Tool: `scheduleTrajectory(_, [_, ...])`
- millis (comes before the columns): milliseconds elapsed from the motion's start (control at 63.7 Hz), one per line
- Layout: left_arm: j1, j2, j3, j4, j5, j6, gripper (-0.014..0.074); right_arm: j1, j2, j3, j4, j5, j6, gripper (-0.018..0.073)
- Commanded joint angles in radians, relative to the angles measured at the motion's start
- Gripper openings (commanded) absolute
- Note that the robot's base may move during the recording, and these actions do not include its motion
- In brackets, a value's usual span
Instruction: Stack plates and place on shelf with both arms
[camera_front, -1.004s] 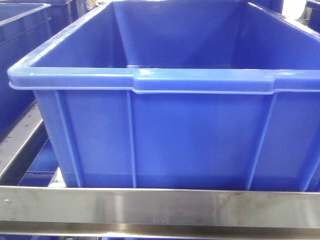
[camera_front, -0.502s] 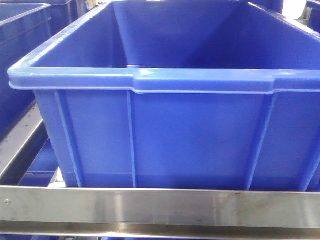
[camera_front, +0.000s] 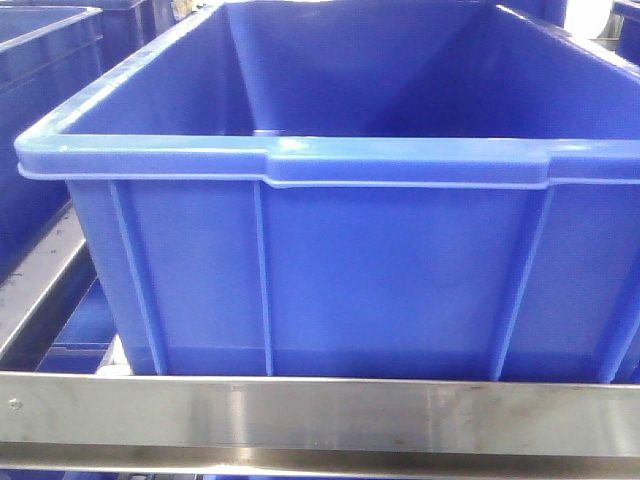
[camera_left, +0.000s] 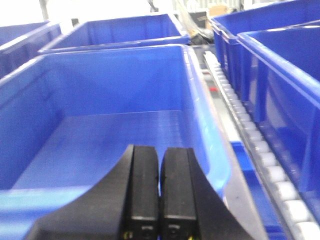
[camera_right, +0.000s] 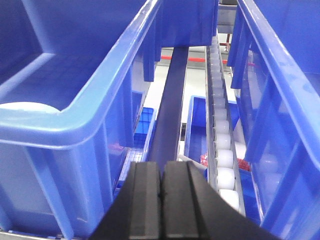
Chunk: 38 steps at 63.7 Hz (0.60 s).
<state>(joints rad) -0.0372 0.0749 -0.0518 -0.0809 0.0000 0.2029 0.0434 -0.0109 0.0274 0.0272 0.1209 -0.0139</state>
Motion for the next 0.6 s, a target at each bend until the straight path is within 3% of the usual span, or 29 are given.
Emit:
scheduleTrajectory(0, [0.004,-0.020,0.003,0.005,-0.079,-0.013,0.0080,-0.009,-0.019,0.002,-0.013,-0.081,0.000,0.0055])
scheduleTrajectory(110, [0.004,-0.070,0.067,0.005,-0.086,-0.013,0.0080,-0.009,-0.019,0.002,-0.013,-0.081,0.000,0.0055])
scheduleTrajectory(157, [0.004,-0.108,0.062,0.005,0.000,-0.013,0.0080,-0.009,-0.019,0.002,-0.013,-0.081,0.000,0.0055])
scheduleTrajectory(581, [0.004,-0.103,0.065,0.011,-0.030,-0.013,0.0080,-0.009,-0.019,0.002,-0.013,-0.080,0.000,0.0055])
